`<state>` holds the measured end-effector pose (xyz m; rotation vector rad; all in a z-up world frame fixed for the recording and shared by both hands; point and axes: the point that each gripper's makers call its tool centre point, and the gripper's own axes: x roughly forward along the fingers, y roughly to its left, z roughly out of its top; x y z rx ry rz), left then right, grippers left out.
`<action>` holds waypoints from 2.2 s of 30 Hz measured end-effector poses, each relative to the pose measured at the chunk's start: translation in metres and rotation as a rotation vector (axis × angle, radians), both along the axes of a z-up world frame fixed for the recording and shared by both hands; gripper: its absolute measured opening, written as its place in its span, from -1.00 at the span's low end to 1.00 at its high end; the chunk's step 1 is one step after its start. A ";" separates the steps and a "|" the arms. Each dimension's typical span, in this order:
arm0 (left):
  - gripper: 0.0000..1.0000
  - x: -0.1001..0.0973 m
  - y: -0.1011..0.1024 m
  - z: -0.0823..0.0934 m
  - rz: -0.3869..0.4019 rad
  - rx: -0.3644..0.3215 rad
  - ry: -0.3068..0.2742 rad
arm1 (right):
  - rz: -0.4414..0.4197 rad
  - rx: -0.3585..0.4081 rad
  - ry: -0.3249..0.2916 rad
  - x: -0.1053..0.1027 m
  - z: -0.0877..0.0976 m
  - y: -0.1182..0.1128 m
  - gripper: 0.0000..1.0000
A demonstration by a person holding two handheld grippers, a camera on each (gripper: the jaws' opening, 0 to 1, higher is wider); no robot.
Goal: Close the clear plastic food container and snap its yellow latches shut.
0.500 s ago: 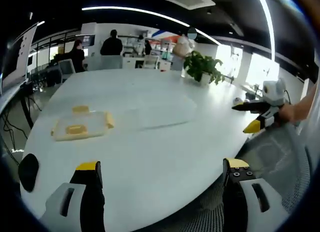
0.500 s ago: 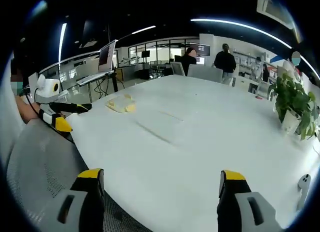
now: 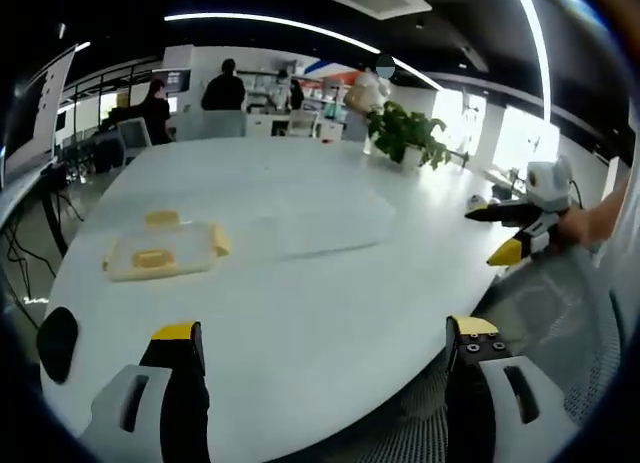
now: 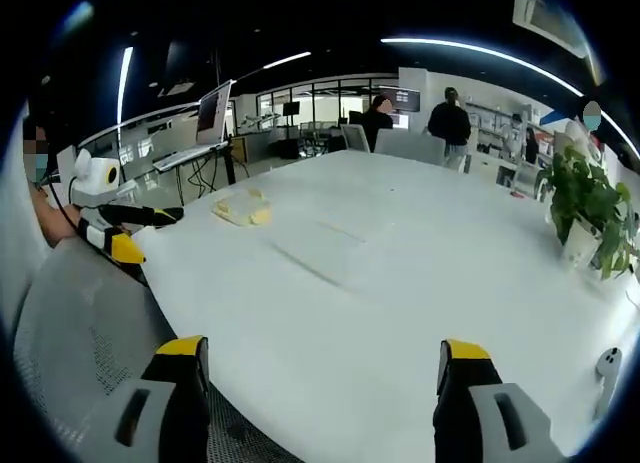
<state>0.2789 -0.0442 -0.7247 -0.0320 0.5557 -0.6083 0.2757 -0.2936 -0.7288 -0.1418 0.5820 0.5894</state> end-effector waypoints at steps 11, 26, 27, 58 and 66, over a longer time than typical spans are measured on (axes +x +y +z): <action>0.98 0.000 -0.001 0.001 -0.005 -0.004 -0.001 | -0.002 0.003 0.003 0.000 0.000 0.000 0.87; 0.98 -0.001 -0.001 0.005 -0.011 0.009 -0.034 | -0.005 0.001 0.010 -0.002 -0.001 0.000 0.83; 0.98 -0.001 -0.002 0.005 -0.015 0.009 -0.038 | -0.005 -0.003 0.011 -0.002 -0.002 0.000 0.83; 0.97 0.001 0.004 0.002 0.010 0.032 -0.025 | 0.085 0.081 0.001 -0.009 0.008 0.020 0.79; 0.98 -0.001 0.001 -0.002 0.000 0.059 -0.009 | 0.103 0.101 -0.005 -0.010 0.012 0.024 0.78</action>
